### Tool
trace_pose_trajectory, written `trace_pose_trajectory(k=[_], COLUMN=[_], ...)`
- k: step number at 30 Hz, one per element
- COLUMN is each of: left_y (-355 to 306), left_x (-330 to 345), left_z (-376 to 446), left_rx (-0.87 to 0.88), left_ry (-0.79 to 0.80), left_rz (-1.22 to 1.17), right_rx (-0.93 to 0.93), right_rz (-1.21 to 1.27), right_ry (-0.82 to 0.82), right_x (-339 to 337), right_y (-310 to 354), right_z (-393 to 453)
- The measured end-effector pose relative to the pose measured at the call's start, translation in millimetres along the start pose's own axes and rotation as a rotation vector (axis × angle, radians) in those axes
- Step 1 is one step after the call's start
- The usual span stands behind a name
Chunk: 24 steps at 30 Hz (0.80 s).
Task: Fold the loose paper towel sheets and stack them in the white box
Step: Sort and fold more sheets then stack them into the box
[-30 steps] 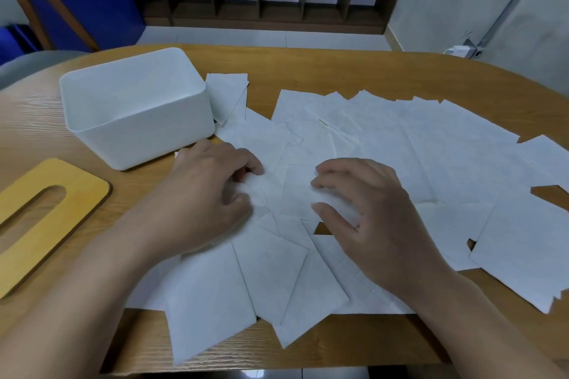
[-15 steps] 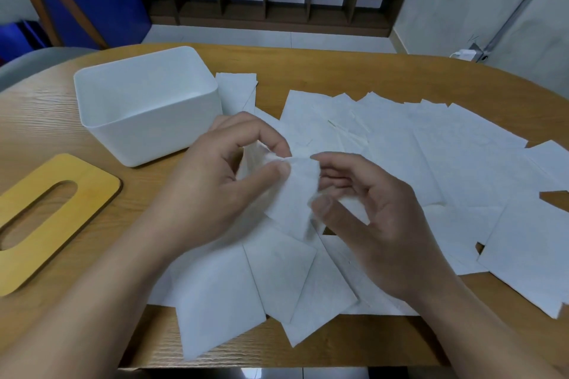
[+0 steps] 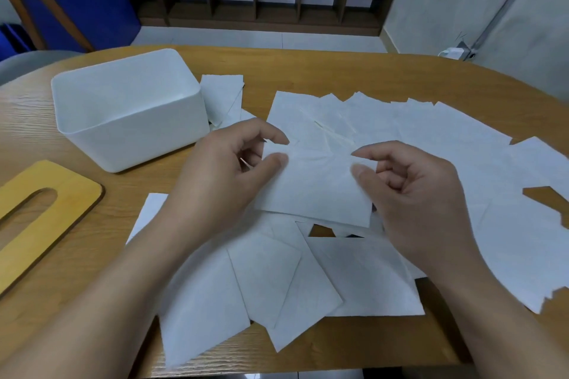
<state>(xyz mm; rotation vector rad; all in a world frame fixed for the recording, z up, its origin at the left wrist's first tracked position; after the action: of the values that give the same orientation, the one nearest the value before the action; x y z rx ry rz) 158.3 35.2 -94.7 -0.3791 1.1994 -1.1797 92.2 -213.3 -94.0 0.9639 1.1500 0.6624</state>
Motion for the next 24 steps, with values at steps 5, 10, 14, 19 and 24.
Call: trace_pose_trajectory(k=[5,10,14,19,24], left_y=[6,6,6,6,4], left_x=[21,32,35,23,19], left_z=[3,2,1,3,2], left_rx=[-0.05,-0.045,-0.013,0.019,0.018], left_ry=[0.019,0.081,0.14,0.09,0.074], left_rz=[0.029,0.129,0.233,0.239,0.162], right_rx=[-0.037,-0.092,-0.127,-0.198,-0.097], right_rz=[-0.207,-0.414,-0.548,-0.49,-0.24], right_ry=[-0.059,-0.078,-0.11,-0.102,0.305], right_x=[-4,-1,1,11,67], right_y=[-7,-7,-8,8,17], right_z=[3,4,3,-8,-41])
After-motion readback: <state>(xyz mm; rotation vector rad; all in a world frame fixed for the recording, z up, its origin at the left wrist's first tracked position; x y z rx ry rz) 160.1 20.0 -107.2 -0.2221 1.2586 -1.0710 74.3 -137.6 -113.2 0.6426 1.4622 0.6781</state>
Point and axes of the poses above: each hand's wrist, its own z-axis towards the middle knuckle, its own x-axis out of the palm, y = z × x, the point moved 9 cm from there along z, towards the middle knuckle, and after that the axes turned 10 degrees about x, right-handed, at the moved point
